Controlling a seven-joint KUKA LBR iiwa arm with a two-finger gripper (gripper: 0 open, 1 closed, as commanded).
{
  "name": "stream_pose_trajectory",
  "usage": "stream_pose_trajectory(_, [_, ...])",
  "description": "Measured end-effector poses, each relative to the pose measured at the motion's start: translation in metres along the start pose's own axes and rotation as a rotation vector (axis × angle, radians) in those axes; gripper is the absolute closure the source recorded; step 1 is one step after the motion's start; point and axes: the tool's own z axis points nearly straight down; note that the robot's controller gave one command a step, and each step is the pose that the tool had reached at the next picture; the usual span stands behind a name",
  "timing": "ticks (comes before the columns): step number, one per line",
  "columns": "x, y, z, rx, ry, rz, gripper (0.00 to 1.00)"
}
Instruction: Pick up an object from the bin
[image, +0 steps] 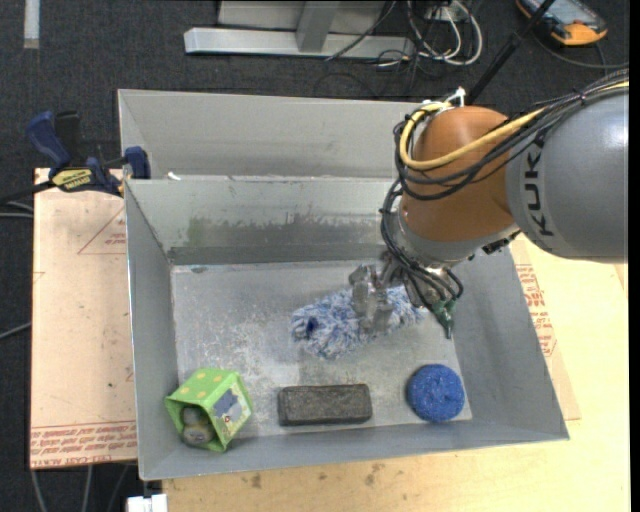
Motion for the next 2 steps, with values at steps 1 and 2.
stream_pose_trajectory(1, [0.000, 0.000, 0.000, 0.000, 0.000, 0.000, 1.00])
stream_pose_trajectory(2, [0.000, -0.001, -0.042, -0.001, 0.008, -0.013, 1.00])
